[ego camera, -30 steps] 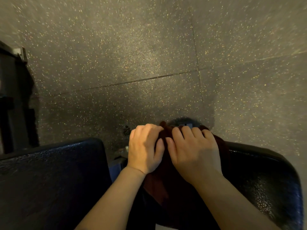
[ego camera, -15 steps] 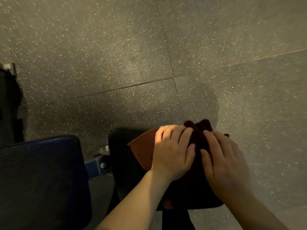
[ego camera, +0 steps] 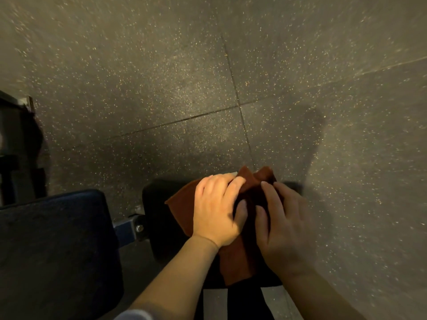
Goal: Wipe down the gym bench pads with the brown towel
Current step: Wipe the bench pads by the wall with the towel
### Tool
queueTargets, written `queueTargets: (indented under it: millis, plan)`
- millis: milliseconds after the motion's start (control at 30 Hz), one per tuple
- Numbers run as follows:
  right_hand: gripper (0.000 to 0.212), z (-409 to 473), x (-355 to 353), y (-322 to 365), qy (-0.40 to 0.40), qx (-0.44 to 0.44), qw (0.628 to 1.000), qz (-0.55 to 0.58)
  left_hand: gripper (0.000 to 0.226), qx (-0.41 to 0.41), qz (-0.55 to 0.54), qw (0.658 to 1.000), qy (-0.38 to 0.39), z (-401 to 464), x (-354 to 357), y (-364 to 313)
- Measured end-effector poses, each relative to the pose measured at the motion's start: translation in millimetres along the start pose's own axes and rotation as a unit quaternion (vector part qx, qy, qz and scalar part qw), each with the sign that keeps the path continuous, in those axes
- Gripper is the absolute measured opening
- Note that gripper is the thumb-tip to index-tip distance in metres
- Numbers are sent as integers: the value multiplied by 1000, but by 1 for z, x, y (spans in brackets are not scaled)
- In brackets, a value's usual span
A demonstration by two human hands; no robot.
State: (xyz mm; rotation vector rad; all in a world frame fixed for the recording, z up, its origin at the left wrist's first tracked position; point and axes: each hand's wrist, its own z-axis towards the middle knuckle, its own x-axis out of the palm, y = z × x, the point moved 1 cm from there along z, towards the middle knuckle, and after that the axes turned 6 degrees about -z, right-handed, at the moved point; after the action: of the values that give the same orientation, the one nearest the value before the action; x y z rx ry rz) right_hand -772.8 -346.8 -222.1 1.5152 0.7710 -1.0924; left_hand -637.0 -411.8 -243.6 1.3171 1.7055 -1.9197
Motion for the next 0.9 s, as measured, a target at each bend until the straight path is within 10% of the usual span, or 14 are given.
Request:
queueTargets:
  millis: [900]
  plan:
    - [53,-16,5,7,-15,-14,997,-73,57,-47,31,997,-48,-56,21,5]
